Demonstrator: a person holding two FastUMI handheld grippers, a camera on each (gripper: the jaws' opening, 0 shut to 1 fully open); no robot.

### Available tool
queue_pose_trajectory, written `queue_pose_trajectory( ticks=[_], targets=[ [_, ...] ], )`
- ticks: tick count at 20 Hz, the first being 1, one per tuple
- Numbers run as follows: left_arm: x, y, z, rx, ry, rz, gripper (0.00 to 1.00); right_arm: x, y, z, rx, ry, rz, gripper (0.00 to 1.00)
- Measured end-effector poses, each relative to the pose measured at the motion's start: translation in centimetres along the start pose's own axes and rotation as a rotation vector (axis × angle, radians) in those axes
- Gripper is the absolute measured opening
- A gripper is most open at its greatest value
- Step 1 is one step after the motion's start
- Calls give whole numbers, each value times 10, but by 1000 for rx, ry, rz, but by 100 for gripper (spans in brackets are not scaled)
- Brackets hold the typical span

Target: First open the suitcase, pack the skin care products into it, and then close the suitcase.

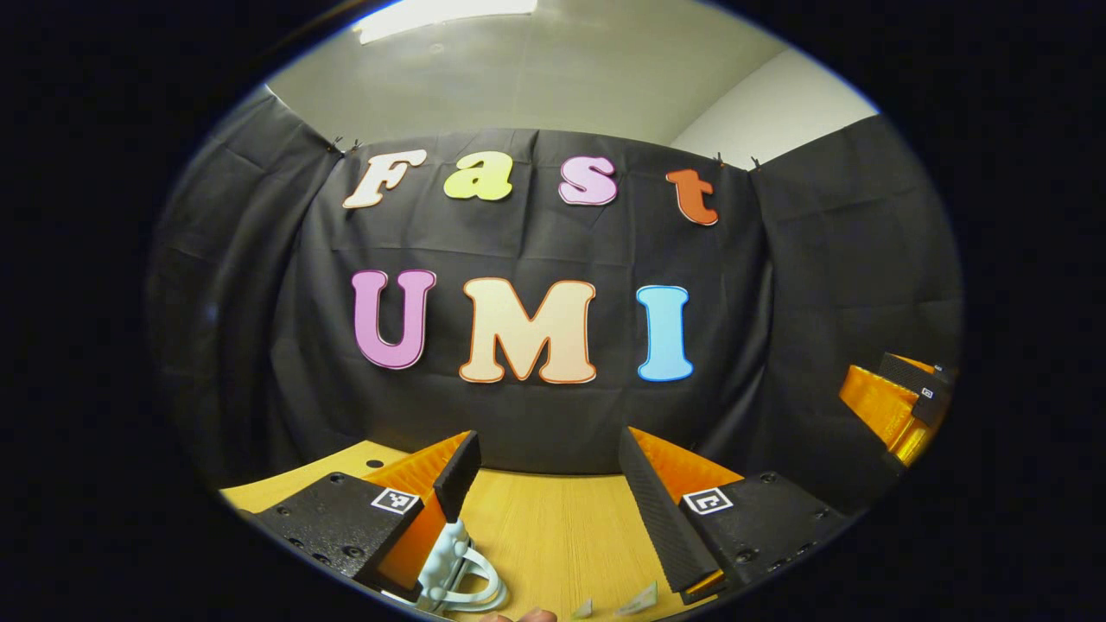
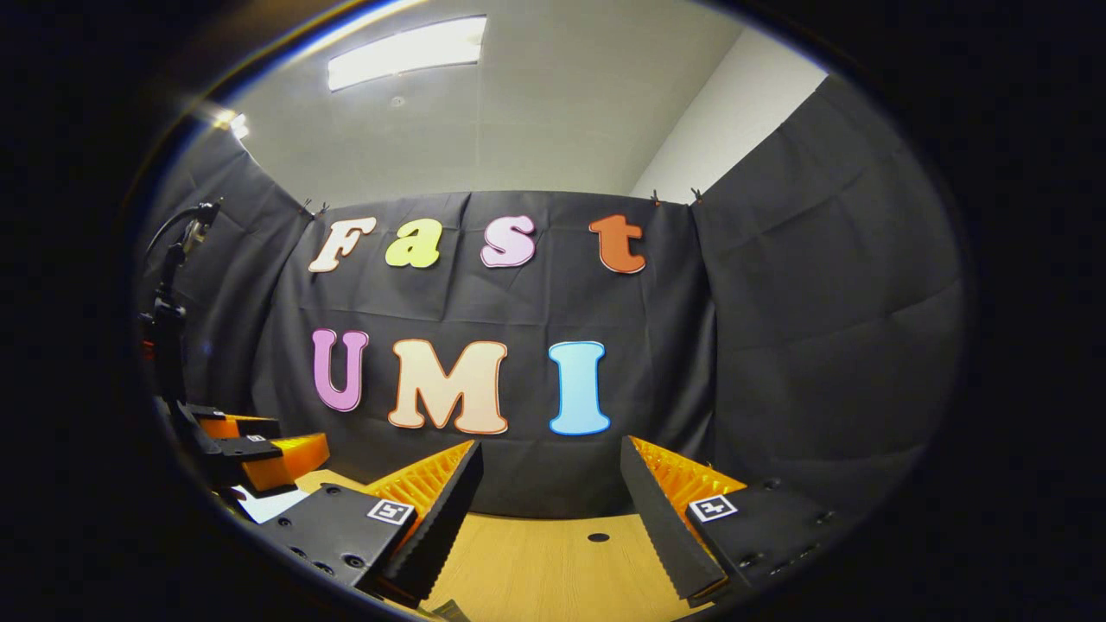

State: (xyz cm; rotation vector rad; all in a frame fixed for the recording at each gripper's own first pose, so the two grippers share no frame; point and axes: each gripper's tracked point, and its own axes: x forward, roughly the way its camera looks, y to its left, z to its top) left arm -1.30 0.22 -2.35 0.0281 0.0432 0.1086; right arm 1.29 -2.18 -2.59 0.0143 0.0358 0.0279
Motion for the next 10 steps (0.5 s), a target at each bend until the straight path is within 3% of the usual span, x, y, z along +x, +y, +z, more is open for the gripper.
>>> queue_pose_trajectory(
  ticks=[6,10],
  targets=[
    [-10,-7,-6,7,4,42,94,-4,-11,-14,28,19,67,99],
    [-6,-9,0,14,0,39,94,3,-19,-9,49,4,42,100]
  ],
)
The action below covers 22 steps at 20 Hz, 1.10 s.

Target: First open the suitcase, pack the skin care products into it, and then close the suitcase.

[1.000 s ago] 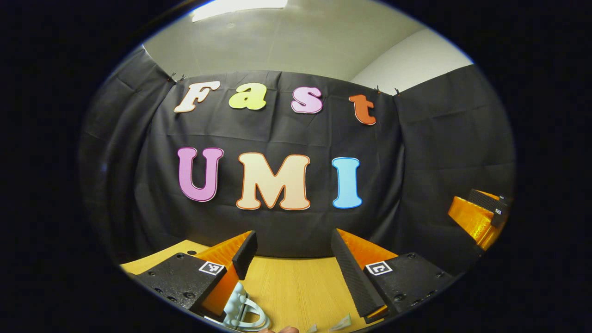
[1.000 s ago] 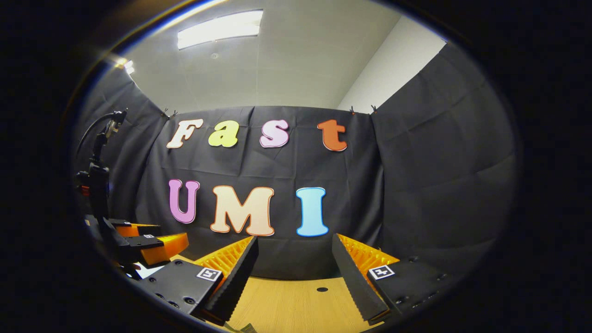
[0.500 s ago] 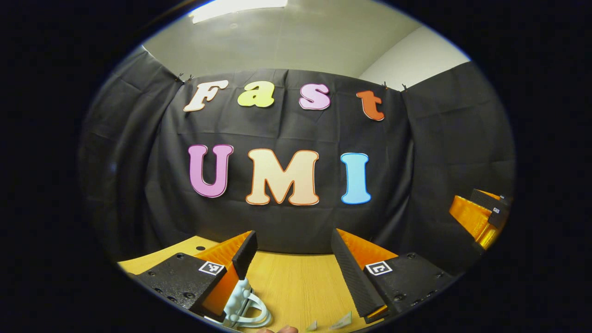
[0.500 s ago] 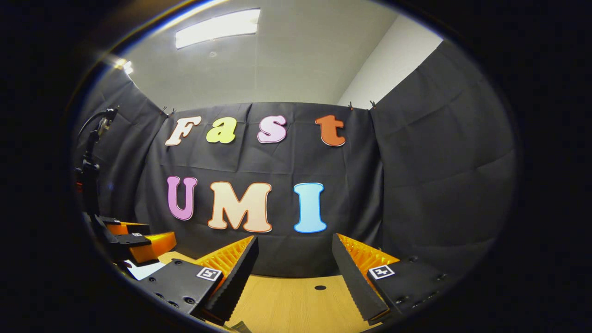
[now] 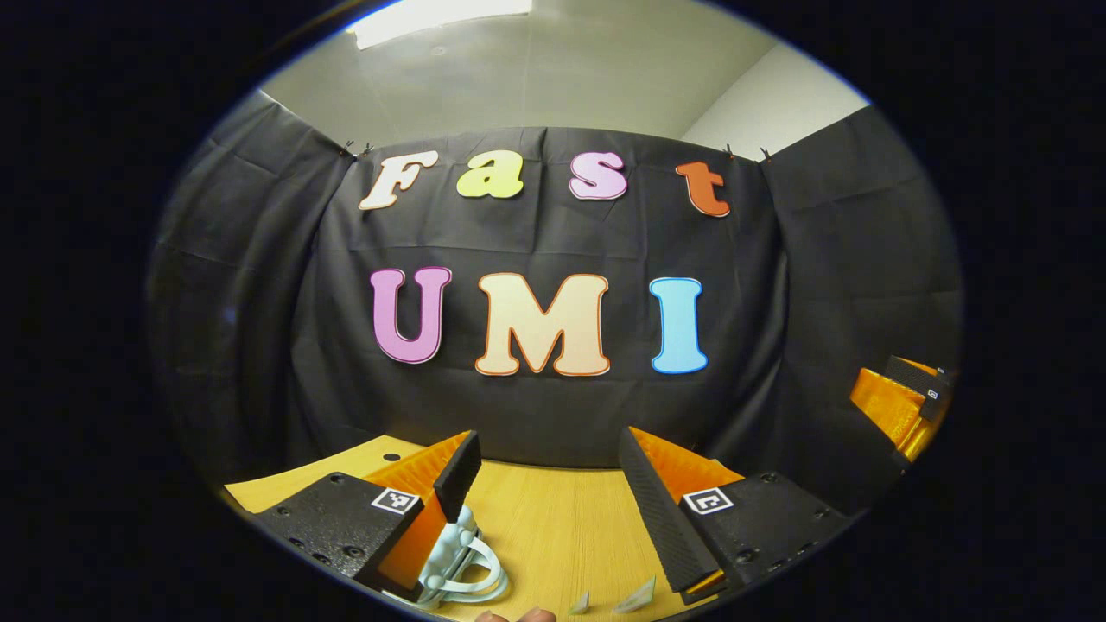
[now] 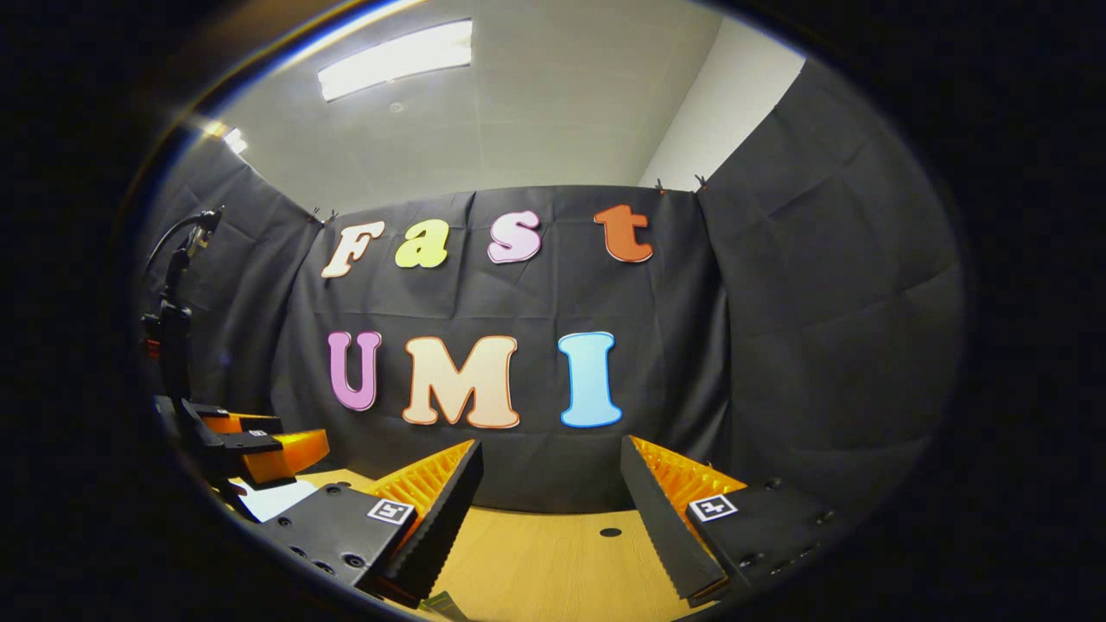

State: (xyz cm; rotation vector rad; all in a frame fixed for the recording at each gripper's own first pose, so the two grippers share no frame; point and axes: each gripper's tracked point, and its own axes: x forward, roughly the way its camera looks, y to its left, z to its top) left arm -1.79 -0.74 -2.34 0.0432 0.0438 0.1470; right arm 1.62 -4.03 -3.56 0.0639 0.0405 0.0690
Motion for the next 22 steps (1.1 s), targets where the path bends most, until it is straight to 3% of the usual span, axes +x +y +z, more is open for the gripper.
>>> queue_pose_trajectory(
  ticks=[9,13,17,22],
  targets=[
    [14,-3,-2,53,-6,-74,95,8,26,2,-23,-23,-10,98],
    [15,11,-10,46,8,-56,96,12,39,-5,-9,-16,-4,99],
    [10,35,-41,52,85,-24,97,16,55,-14,13,-1,26,99],
    [2,59,-116,111,282,1,97,20,77,-43,-10,72,68,99]
  ],
)
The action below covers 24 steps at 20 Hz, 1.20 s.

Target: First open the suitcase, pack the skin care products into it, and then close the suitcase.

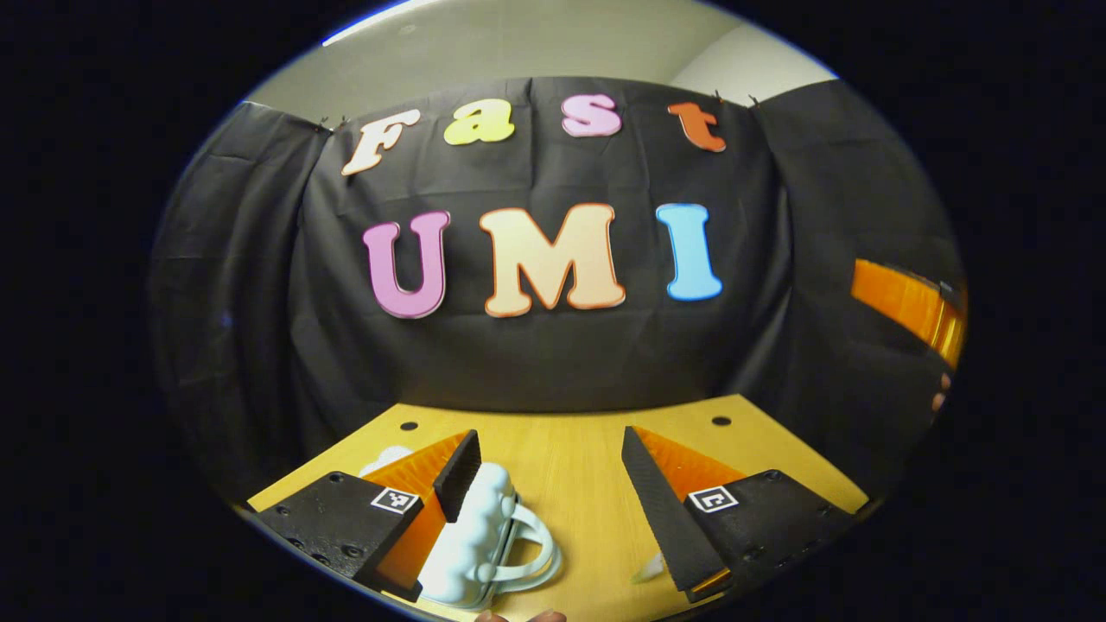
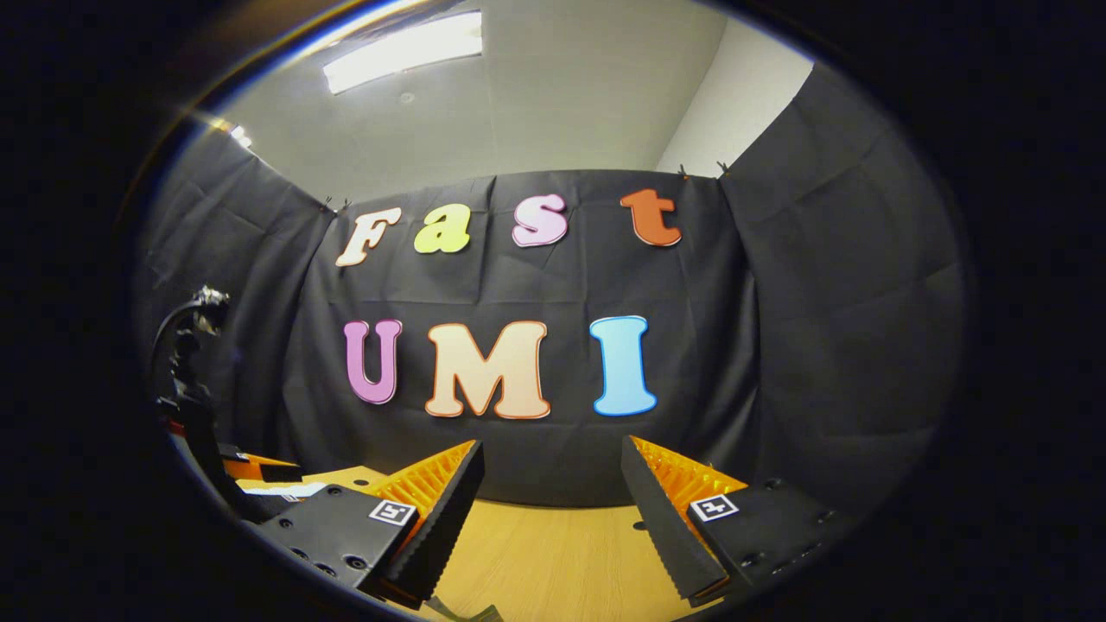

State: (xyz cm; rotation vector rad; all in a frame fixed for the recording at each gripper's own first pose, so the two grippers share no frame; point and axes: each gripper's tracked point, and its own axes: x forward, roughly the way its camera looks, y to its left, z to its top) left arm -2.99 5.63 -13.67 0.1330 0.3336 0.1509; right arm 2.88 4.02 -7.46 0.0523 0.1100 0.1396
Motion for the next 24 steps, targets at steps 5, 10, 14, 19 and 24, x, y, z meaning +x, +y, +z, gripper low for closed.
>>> queue_pose_trajectory(
  ticks=[5,10,14,19,24],
  targets=[
    [9,-2,-75,-27,217,-56,98,-3,10,-23,-37,74,21,99],
    [28,-1,-118,-45,379,-102,98,-10,9,-30,-74,108,-2,99],
    [40,-2,-155,-104,543,-127,98,-12,22,-38,-101,142,0,99],
    [51,-12,-176,-108,659,-167,89,-18,33,-55,-162,215,14,98],
    [62,-15,-190,-76,726,-161,88,-25,37,-53,-161,215,-1,98]
  ],
)
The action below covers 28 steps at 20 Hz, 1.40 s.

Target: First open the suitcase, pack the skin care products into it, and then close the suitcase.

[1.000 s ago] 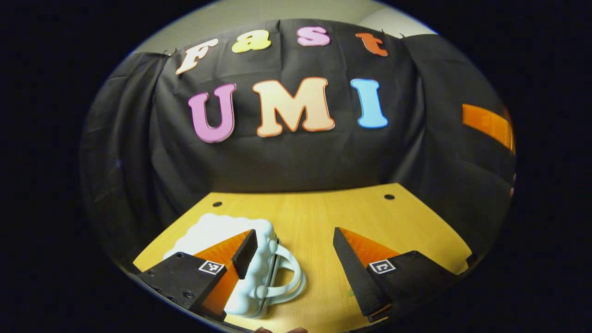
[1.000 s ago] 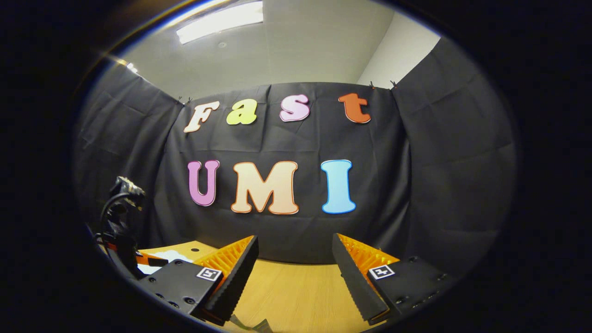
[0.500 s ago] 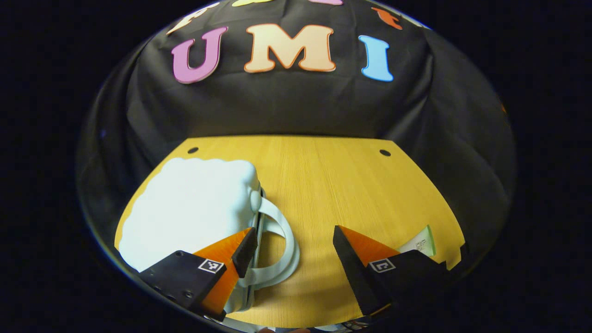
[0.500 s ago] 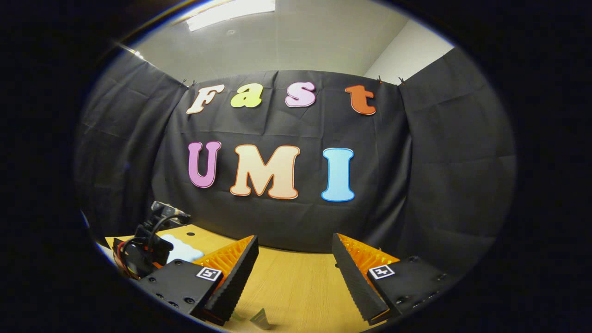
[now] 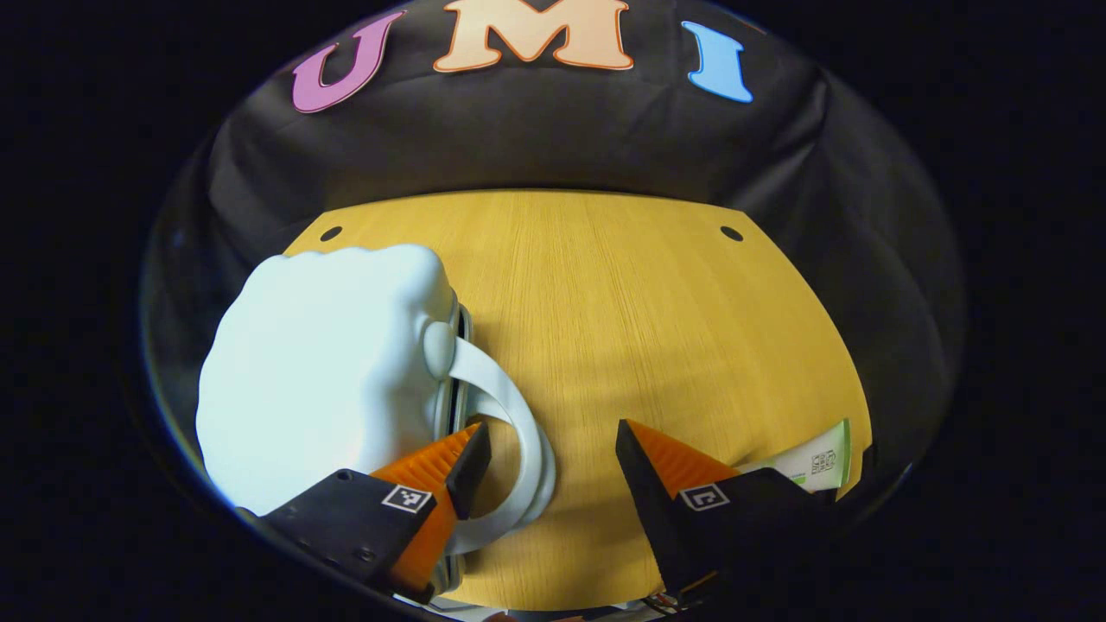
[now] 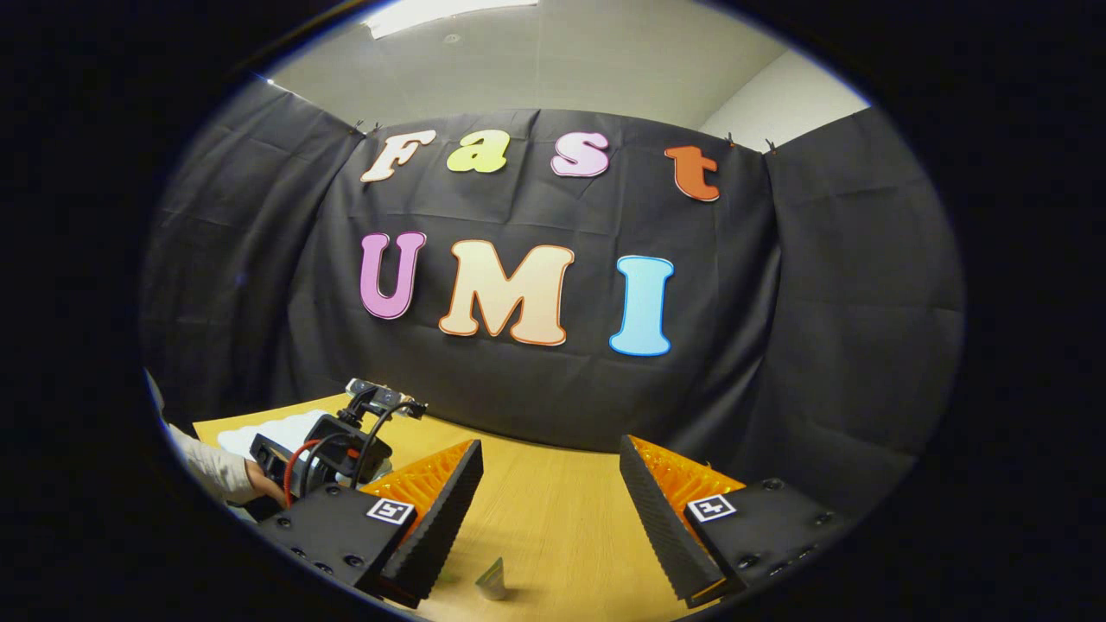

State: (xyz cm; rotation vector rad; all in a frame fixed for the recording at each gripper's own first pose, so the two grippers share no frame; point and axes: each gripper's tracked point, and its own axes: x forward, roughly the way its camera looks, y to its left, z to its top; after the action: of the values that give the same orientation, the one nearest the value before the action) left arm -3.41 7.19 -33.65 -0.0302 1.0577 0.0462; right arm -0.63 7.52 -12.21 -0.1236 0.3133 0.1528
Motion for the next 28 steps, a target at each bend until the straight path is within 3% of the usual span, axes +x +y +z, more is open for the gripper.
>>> queue_pose_trajectory(
  ticks=[8,10,11,12,13,16,28],
  targets=[
    [27,-5,-13,-58,119,7,89,-9,-12,-6,18,0,-29,99],
    [30,-4,-18,-62,151,11,81,-10,-16,-6,22,-3,-36,99],
    [28,-1,-20,-52,153,29,64,-9,-18,-6,25,-6,-38,99],
    [27,2,-18,-38,149,42,57,-10,-19,-6,31,-10,-36,99],
    [25,7,-17,-25,155,59,35,-10,-18,-5,40,-15,-30,99],
    [20,10,-15,-4,165,74,11,-8,-17,1,57,-43,-18,100],
    [-24,-5,22,82,66,72,0,3,12,15,74,-119,84,98]
  ],
)
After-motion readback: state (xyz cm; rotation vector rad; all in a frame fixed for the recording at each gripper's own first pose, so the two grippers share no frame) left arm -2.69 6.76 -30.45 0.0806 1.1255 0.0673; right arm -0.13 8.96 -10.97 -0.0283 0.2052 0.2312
